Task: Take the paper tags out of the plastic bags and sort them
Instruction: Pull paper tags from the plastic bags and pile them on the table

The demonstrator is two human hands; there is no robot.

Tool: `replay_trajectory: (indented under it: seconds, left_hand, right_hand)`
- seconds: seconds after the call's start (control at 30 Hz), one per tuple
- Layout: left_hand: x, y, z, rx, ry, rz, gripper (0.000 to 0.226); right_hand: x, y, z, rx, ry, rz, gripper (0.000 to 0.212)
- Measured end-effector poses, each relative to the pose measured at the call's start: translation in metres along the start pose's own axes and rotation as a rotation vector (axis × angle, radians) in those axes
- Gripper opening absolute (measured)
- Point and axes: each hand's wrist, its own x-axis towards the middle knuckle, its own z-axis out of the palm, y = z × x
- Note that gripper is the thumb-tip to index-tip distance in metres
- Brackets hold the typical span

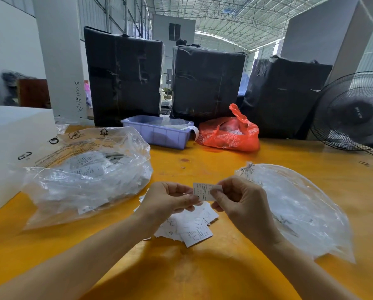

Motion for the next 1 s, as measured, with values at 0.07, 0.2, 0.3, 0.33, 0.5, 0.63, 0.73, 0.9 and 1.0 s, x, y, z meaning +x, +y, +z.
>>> replay_trajectory:
  seconds: [0.07,0.2,0.3,0.33,0.5,0.63,0.73,0.9,1.0]
  left_hand:
    - [-0.0008,0.0009,0.0003,-0.006,-0.013,0.000,0.024]
    - [-0.0013,0.0014,0.0006,-0.043,-0.030,-0.020,0.038]
    - [-0.0015,0.0014,0.0004,-0.112,-0.052,-0.046,0.034]
    - [-0.0014,0.0013,0.0003,-0.140,-0.061,-0.057,0.031]
    - [0.0000,0.0013,0.0002,-0.240,-0.097,-0.119,0.010]
    - [0.0002,0.0023,0.0007,-0.247,-0.130,-0.138,0.012]
    - [-0.0004,0.0022,0.0012,-0.239,-0.147,-0.147,0.017]
    - [-0.0006,0.0021,0.0017,-0.212,-0.150,-0.156,0.031]
    - [-0.0002,0.0022,0.0009,-0.218,-0.136,-0.160,0.033]
  right_hand:
    - [0.0000,-0.0010,-0.0001,0.006,-0.007,-0.002,0.013]
    - [0.0030,-0.0013,-0.0036,0.104,0.078,0.014,0.009]
    - [0.0041,-0.0017,-0.0059,0.138,0.095,0.002,0.008]
    - [0.0038,-0.0017,-0.0057,0.138,0.086,-0.003,0.009]
    - [0.0026,-0.0003,-0.0038,0.128,0.054,-0.027,0.016]
    - [0.0031,0.0010,-0.0043,0.088,0.049,-0.068,0.018]
    - [0.0031,0.0017,-0.0038,0.069,0.052,-0.085,0.020]
    - [0.0035,0.0020,-0.0041,0.082,0.068,-0.080,0.017]
    - [0.0037,0.0021,-0.0053,0.093,0.072,-0.078,0.012]
